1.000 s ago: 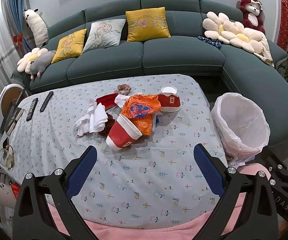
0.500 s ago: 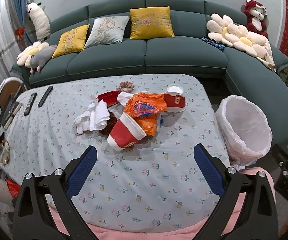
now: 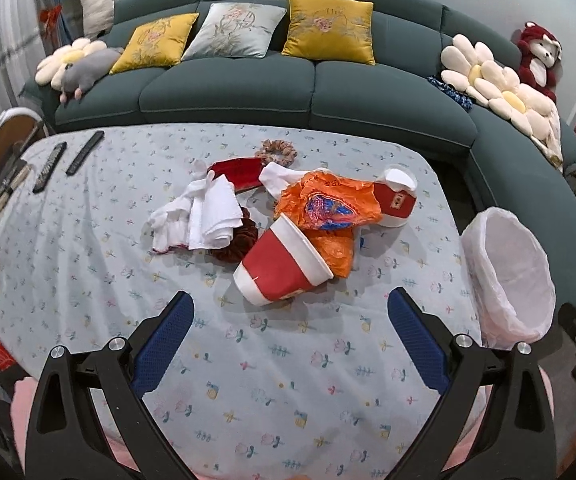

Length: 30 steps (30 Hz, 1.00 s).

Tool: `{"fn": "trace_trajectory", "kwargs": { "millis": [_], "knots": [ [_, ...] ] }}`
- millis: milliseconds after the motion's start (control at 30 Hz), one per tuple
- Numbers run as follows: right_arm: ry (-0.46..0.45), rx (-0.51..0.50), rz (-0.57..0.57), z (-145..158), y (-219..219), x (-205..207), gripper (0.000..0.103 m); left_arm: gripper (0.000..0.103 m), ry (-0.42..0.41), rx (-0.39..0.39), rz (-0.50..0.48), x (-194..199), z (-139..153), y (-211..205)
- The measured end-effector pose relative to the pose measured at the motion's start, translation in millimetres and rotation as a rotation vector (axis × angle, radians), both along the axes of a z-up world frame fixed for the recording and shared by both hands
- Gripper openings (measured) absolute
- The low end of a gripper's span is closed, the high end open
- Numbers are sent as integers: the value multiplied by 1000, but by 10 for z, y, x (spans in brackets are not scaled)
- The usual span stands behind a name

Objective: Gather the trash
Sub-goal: 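Reach the left tool to the red-and-white paper cup and grasp it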

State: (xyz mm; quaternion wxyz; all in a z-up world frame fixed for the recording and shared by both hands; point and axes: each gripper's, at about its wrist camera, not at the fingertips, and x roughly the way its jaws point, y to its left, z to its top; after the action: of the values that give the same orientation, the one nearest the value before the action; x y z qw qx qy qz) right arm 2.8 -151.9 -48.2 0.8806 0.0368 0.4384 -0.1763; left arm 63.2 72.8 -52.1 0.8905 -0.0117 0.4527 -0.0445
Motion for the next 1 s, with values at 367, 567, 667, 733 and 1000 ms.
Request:
{"fn": "trace_trajectory", "kwargs": {
  "millis": [367, 567, 667, 733, 1000],
  "knots": [
    [44, 27, 39, -232, 201, 470, 96, 94, 144, -41, 83, 649, -479, 78],
    [66, 36, 47, -330, 310, 727, 96, 89, 184, -33, 109, 883, -626, 32],
    [73, 43, 54, -362, 366, 840, 96, 75, 214, -35, 114, 974, -728, 20],
    [78, 42, 65, -392, 429, 920, 96, 62, 232, -36, 120, 1012, -795, 34],
    [104, 68, 105, -506, 616, 1051, 96, 8, 265, -65, 94, 939, -933, 170]
  ]
}}
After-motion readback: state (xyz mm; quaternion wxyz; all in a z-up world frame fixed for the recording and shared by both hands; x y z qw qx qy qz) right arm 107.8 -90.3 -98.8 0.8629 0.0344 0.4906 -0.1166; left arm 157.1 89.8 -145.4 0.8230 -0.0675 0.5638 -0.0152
